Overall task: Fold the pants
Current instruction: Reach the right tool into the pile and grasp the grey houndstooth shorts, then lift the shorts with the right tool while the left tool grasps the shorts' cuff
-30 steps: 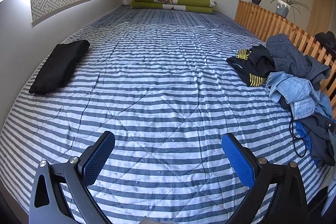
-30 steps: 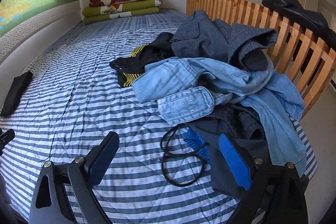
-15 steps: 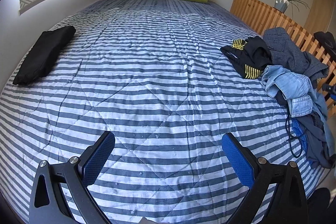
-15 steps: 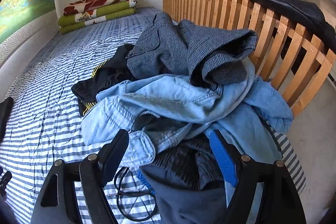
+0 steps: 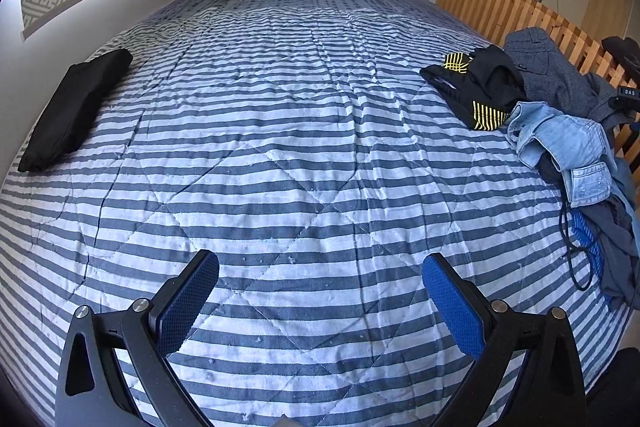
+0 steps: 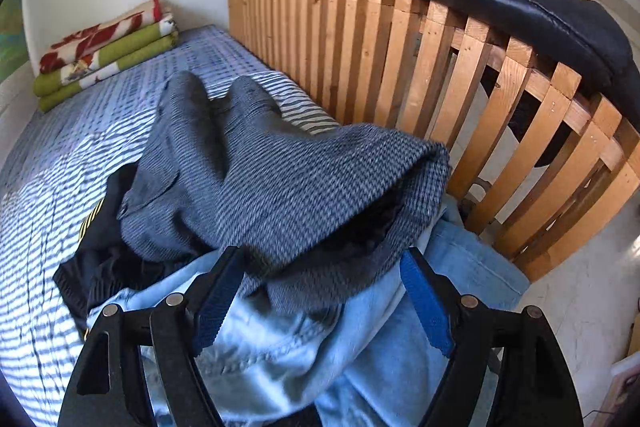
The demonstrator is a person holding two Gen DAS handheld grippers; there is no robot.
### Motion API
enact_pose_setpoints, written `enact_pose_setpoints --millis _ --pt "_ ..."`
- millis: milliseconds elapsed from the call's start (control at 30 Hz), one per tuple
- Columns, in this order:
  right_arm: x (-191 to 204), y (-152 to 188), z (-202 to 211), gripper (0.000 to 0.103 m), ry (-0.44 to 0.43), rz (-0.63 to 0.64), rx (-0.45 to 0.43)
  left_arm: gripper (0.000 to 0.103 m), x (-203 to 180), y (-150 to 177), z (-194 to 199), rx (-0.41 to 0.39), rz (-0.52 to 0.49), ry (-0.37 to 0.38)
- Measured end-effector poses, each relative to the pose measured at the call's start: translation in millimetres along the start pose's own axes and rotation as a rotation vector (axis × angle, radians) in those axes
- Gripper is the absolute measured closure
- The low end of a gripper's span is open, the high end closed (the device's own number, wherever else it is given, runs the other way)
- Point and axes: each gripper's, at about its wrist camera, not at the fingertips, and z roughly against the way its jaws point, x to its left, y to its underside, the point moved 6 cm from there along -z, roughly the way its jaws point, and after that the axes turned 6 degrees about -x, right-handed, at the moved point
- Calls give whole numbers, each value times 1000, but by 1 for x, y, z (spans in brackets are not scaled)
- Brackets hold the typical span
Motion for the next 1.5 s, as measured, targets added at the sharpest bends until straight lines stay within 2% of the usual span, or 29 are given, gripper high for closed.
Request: enact_pose_setpoints --millis 133,233,300,367,600,733,933,1100,1233,1333,1400,1500 --pt "5 -11 -17 26 -2 3 23 1 -1 0 -4 5 -1 6" --pt "14 -17 -21 28 25 36 9 1 -1 -1 -6 11 8 11" --pt "20 -18 -21 51 22 62 19 1 1 -1 -6 12 14 13" --pt "23 -18 -21 84 8 75 33 1 2 -2 -6 11 19 14" --pt "31 -20 9 87 11 128 -8 1 22 -5 0 -2 75 -18" --pt "43 -25 43 89 -37 156 -60 7 29 -6 9 -16 80 -16" --pt "95 -28 109 90 -165 226 -140 7 45 -12 33 -68 88 -32" --pt "166 -4 183 91 -342 330 -190 7 71 -19 55 -113 121 -52" --pt "233 49 237 91 -498 461 -178 7 101 -26 74 -153 147 -86" --pt "286 107 279 93 -664 536 -146 7 129 -29 89 -191 171 -137" --pt "314 138 303 93 -734 585 -142 7 149 -29 95 -205 196 -173" --pt "345 184 313 93 -854 654 -58 7 171 -25 99 -199 243 -184"
